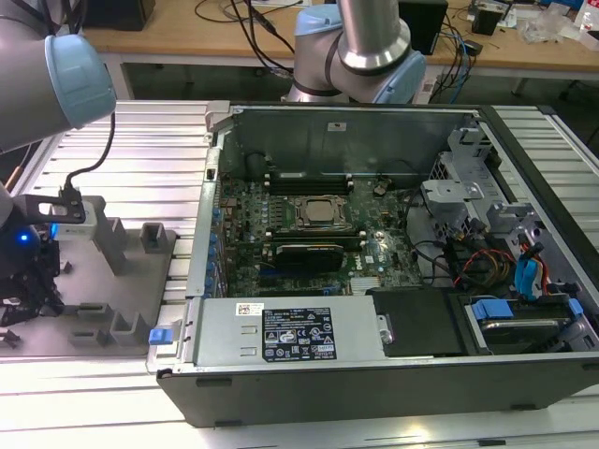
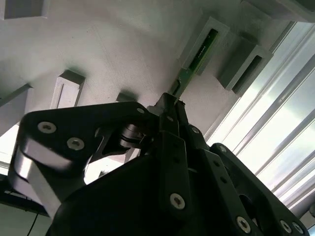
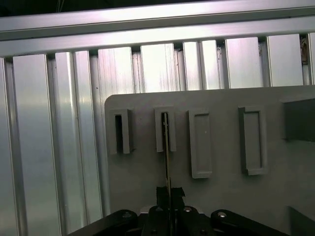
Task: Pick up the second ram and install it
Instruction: 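Pick up the second ram and move it above second insertion slot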
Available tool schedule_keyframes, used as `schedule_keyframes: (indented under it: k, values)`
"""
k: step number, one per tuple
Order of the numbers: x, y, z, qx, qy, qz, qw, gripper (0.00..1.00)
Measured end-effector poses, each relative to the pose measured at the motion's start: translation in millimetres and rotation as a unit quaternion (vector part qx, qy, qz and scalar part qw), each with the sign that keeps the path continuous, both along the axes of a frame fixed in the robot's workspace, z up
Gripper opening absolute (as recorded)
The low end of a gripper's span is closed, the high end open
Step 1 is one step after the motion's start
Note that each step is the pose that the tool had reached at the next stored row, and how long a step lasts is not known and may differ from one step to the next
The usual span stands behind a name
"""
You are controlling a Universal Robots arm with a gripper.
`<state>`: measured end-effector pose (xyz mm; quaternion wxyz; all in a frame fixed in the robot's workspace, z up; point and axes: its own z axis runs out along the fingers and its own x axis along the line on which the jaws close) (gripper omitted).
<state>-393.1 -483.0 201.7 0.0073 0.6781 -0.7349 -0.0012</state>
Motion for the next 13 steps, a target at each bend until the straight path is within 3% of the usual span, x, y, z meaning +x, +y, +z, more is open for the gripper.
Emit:
schedule_keyframes:
  k: [13]
  values:
    - [0.0,0.0,-0.6,0.0000,0.0000,0.000,1.0000,0.13]
